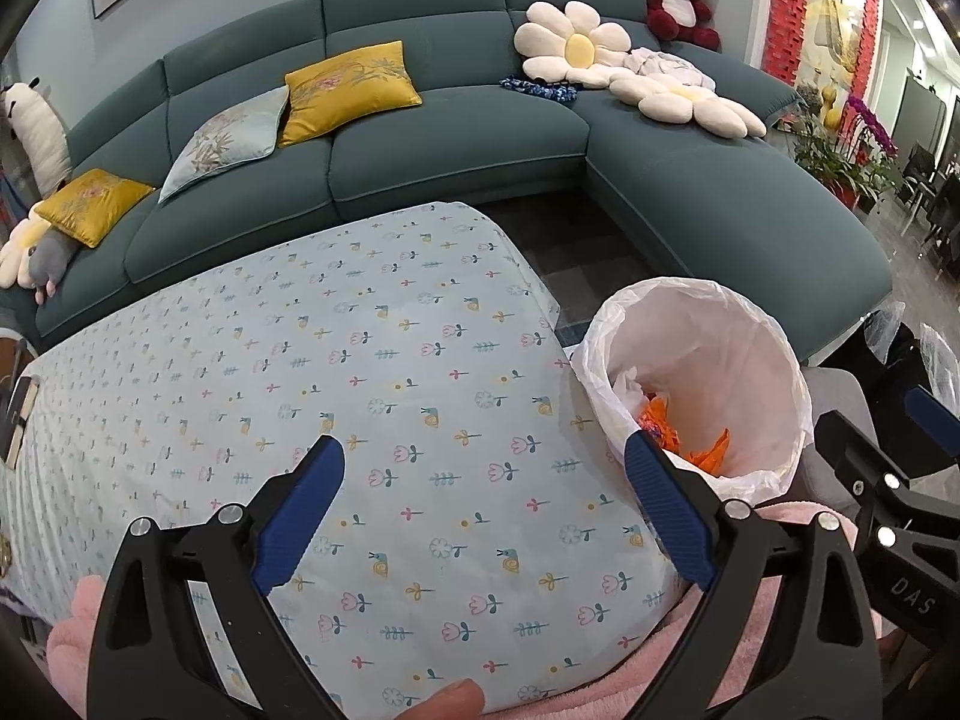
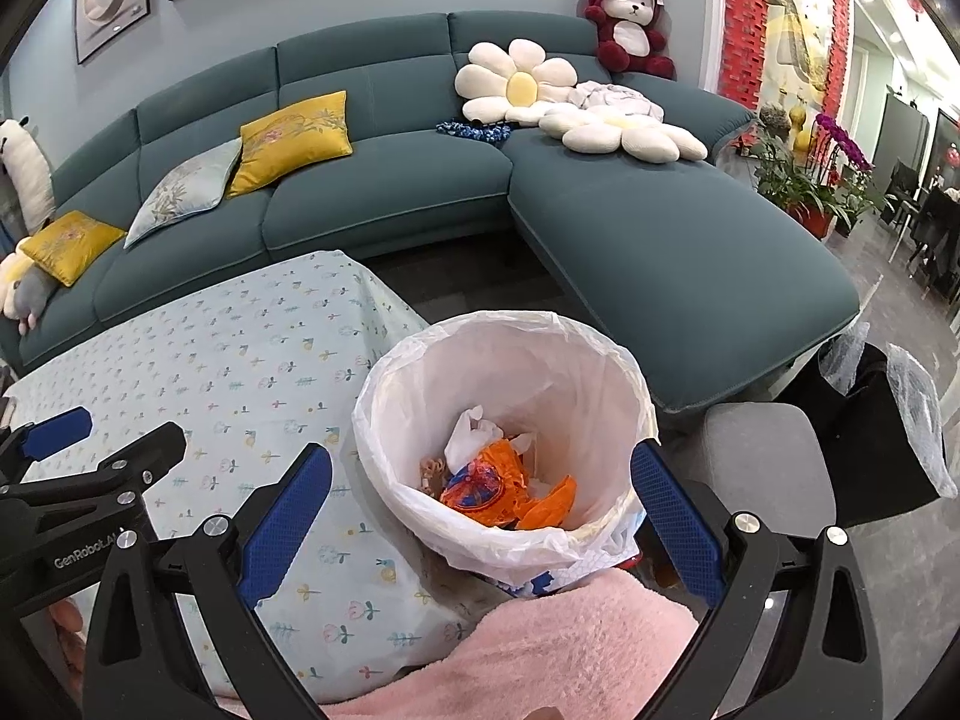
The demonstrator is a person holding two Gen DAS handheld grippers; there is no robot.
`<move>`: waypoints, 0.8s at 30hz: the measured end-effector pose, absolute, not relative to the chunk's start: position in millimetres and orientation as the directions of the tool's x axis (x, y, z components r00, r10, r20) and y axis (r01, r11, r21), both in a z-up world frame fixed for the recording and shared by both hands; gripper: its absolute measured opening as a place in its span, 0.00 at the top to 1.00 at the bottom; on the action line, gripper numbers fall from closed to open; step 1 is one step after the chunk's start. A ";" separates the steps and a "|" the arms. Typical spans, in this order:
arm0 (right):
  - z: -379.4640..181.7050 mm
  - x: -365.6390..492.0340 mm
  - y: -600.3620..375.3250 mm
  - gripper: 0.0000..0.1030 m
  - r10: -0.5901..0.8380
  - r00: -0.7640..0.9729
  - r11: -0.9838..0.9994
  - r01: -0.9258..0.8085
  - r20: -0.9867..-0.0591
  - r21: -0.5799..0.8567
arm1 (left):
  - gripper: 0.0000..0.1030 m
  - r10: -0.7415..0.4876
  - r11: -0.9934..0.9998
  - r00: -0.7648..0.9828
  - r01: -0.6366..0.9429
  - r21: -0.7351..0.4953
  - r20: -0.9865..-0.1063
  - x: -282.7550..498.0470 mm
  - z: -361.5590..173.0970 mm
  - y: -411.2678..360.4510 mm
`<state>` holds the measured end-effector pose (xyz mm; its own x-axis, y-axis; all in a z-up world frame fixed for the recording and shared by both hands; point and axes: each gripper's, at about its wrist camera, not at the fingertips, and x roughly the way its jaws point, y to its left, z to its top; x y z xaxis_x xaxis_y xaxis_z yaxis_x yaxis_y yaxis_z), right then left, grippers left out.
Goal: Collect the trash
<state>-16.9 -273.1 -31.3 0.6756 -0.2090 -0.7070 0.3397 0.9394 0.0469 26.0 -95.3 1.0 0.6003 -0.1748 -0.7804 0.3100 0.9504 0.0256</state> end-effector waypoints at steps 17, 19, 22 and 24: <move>-39.3 -5.1 -261.0 0.07 -0.198 0.661 0.949 0.315 -0.724 0.028 | 0.13 -0.147 0.968 0.614 0.251 0.016 -0.775 27.6 -2.4 -86.0; -40.5 -4.2 -259.6 0.07 -0.196 0.660 0.949 0.313 -0.726 0.028 | 0.12 -0.144 0.968 0.615 0.250 0.019 -0.776 28.0 -3.1 -85.9; -41.5 -2.2 -257.5 0.07 -0.194 0.659 0.951 0.309 -0.727 0.027 | 0.13 -0.143 0.968 0.615 0.250 0.019 -0.776 28.5 -3.1 -85.6; -42.0 -1.2 -256.0 0.07 -0.193 0.659 0.951 0.307 -0.727 0.026 | 0.13 -0.144 0.968 0.614 0.250 0.019 -0.776 28.6 -3.2 -85.6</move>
